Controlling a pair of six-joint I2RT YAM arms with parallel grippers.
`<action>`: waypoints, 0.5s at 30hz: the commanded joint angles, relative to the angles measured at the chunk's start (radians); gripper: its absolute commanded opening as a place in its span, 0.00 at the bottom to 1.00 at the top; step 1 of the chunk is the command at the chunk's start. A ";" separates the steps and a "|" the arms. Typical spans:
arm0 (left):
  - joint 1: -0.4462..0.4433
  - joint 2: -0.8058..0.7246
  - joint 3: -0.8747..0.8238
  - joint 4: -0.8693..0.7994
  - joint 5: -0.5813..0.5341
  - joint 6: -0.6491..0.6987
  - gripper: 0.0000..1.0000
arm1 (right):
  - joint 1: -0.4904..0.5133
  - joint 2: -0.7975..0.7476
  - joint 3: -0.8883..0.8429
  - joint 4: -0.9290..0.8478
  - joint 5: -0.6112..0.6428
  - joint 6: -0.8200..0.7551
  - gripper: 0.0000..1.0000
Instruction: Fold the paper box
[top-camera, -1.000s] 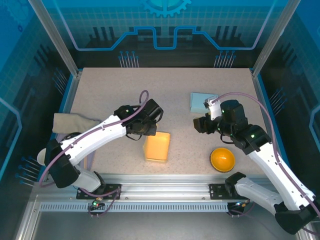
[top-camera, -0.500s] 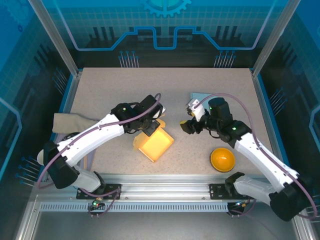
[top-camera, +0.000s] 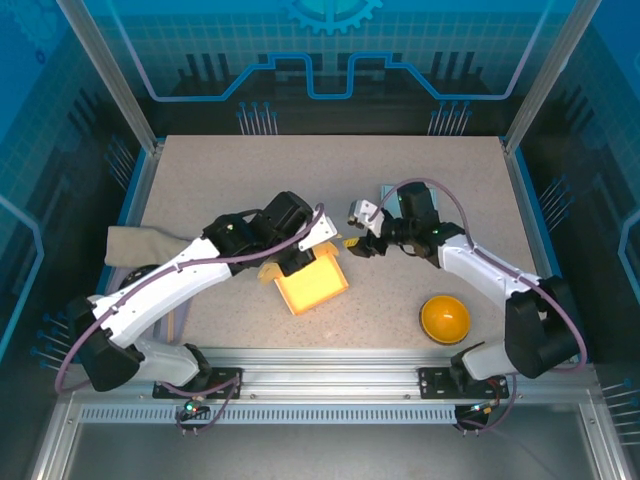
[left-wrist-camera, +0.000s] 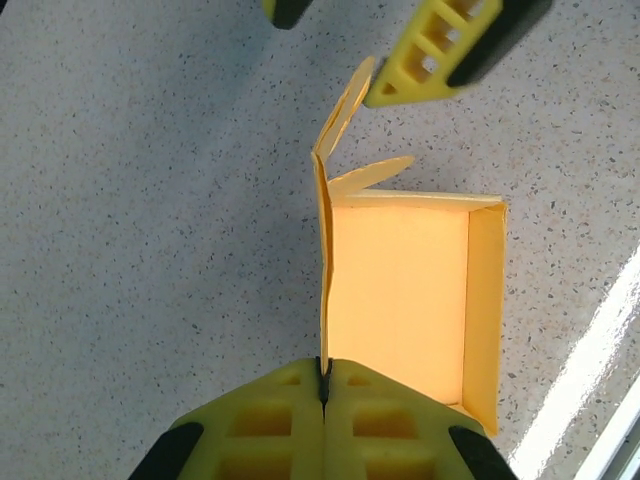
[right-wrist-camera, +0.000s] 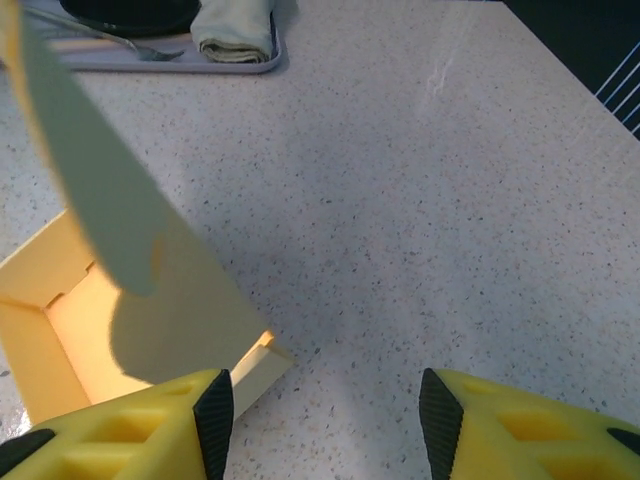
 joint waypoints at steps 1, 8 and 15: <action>0.004 -0.015 -0.025 0.055 -0.015 0.043 0.01 | -0.031 -0.014 0.101 -0.008 -0.086 0.174 0.55; -0.001 0.029 -0.047 0.101 -0.108 0.034 0.00 | -0.042 0.077 0.399 -0.504 0.230 0.781 0.57; -0.091 0.069 -0.082 0.208 -0.212 0.061 0.00 | -0.053 0.063 0.381 -0.595 0.301 1.305 0.60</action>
